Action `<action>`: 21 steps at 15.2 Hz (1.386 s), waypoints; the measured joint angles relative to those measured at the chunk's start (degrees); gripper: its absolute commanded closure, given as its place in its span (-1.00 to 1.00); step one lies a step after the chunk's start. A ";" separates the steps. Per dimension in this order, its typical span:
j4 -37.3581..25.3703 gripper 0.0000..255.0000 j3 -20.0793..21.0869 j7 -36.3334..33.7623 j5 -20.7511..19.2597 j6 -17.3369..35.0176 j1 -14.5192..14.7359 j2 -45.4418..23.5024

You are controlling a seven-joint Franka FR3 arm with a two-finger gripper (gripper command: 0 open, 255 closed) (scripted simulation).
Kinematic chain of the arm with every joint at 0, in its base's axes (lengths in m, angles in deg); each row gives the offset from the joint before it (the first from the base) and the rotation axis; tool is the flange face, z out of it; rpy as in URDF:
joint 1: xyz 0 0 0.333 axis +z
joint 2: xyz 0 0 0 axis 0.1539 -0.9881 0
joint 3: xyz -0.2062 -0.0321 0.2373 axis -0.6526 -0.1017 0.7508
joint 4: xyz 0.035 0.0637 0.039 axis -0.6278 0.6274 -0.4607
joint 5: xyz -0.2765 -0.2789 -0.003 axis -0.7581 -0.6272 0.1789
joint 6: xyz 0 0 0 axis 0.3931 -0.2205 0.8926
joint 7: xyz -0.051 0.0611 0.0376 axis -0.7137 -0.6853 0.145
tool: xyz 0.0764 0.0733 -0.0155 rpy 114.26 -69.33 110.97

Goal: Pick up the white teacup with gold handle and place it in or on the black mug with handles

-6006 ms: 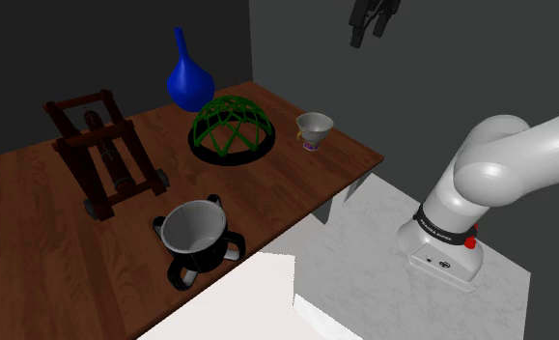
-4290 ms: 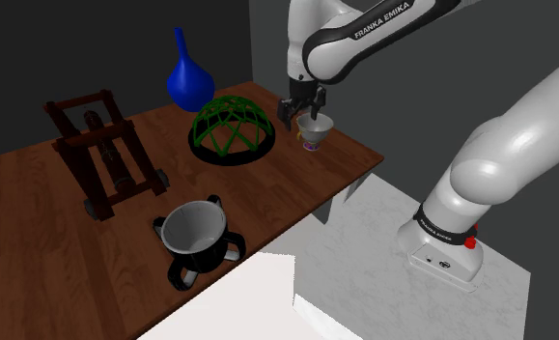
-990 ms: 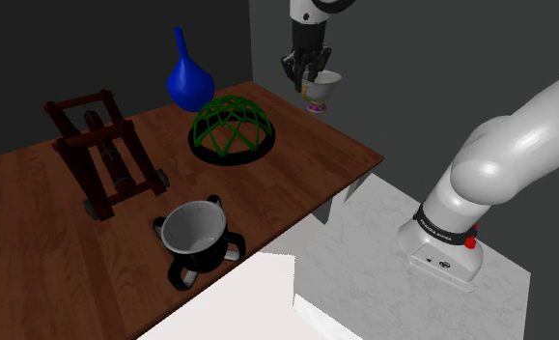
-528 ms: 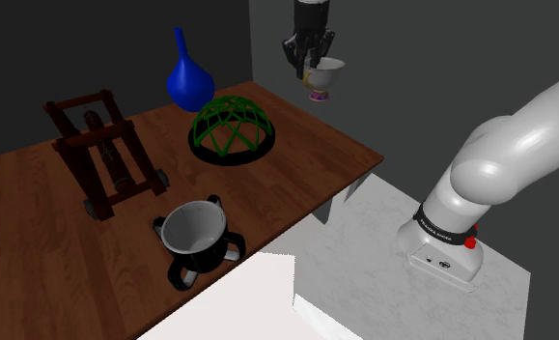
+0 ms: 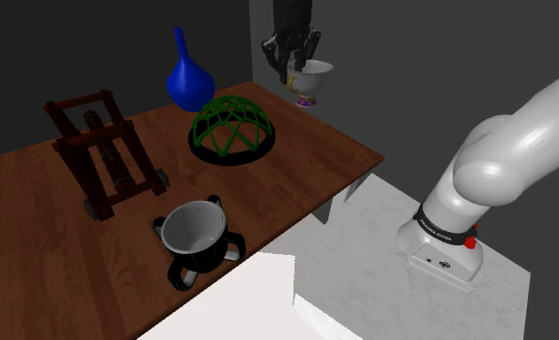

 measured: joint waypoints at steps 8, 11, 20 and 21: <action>-7.58 1.00 8.41 -11.61 0.58 -3.34 3.30 -5.40; -10.71 1.00 11.63 -16.32 0.18 -4.38 4.58 -8.09; -26.38 1.00 20.94 -31.58 -6.06 -9.72 9.68 -22.36; -28.67 1.00 21.85 -33.47 -7.29 -10.57 10.72 -24.53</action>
